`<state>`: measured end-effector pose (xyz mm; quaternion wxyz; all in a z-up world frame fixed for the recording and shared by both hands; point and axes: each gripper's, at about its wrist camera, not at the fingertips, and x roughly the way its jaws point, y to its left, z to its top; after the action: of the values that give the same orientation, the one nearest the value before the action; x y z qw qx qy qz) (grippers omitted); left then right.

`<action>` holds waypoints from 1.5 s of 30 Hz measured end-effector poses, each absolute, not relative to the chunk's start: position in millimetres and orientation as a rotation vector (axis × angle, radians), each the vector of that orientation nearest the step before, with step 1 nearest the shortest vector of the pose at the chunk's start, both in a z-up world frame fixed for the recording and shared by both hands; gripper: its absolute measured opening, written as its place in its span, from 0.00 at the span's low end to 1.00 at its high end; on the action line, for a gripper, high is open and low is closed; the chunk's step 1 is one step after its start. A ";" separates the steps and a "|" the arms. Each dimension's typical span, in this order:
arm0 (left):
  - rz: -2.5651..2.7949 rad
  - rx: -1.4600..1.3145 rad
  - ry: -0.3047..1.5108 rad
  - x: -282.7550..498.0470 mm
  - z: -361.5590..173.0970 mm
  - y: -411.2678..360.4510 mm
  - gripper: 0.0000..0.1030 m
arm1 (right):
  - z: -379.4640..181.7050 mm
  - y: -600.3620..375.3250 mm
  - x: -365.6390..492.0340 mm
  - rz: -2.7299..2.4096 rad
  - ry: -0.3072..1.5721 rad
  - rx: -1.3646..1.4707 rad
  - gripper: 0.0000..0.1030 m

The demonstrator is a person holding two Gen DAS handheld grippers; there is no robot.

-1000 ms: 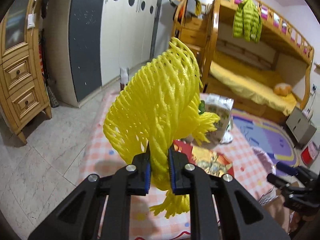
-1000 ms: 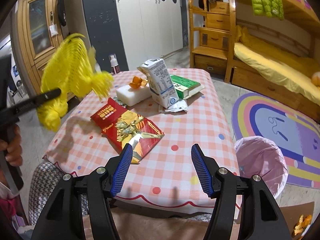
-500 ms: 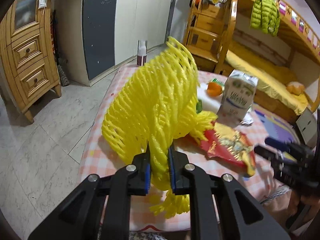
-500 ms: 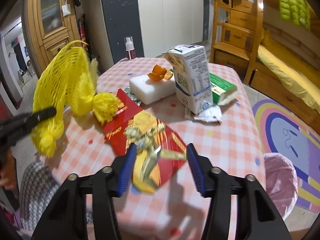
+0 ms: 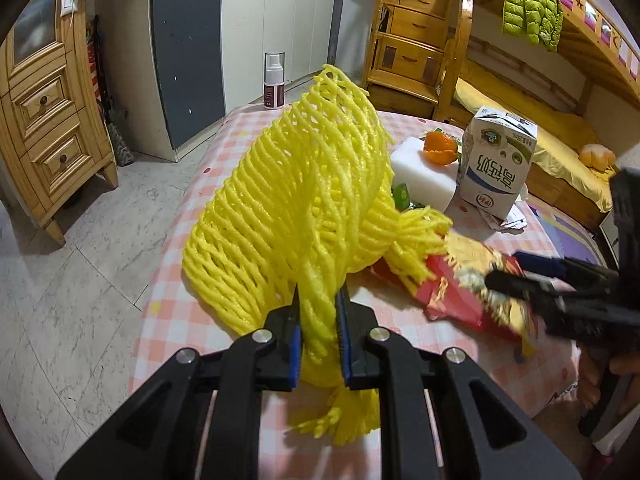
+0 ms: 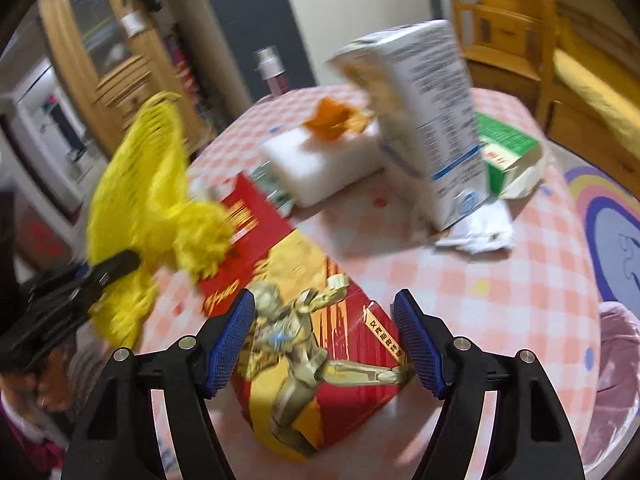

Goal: Collect trash
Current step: 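Grasp the red Ultraman card with the right tool while the left tool holds the net, then carry the net and card over the wastebasket and open both tools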

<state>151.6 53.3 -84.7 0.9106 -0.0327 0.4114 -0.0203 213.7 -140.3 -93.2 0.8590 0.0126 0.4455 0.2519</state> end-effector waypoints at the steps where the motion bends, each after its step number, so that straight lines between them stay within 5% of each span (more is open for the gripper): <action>1: -0.042 -0.071 0.849 151.2 -84.5 54.1 0.12 | -92.9 -136.6 205.5 0.554 0.944 0.001 0.71; 7: -0.036 -0.078 0.843 143.5 -81.0 58.4 0.12 | -94.4 -117.2 154.5 0.620 0.943 -0.154 0.85; 17: -0.029 -0.083 0.809 122.4 -63.9 70.0 0.12 | -91.1 -90.5 107.2 0.552 0.838 -0.343 0.77; 29: -0.115 -0.176 0.649 83.7 12.0 84.3 0.12 | -6.3 -136.8 55.3 0.463 0.622 -0.184 0.76; 45: -0.491 -0.045 0.695 99.0 12.5 -82.2 0.12 | 10.6 -302.4 39.8 -0.060 0.605 0.006 0.77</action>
<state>99.0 -82.2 12.5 0.9107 -0.0218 0.3369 -0.2379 39.8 -302.4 10.6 0.9541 0.0028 0.2980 -0.0295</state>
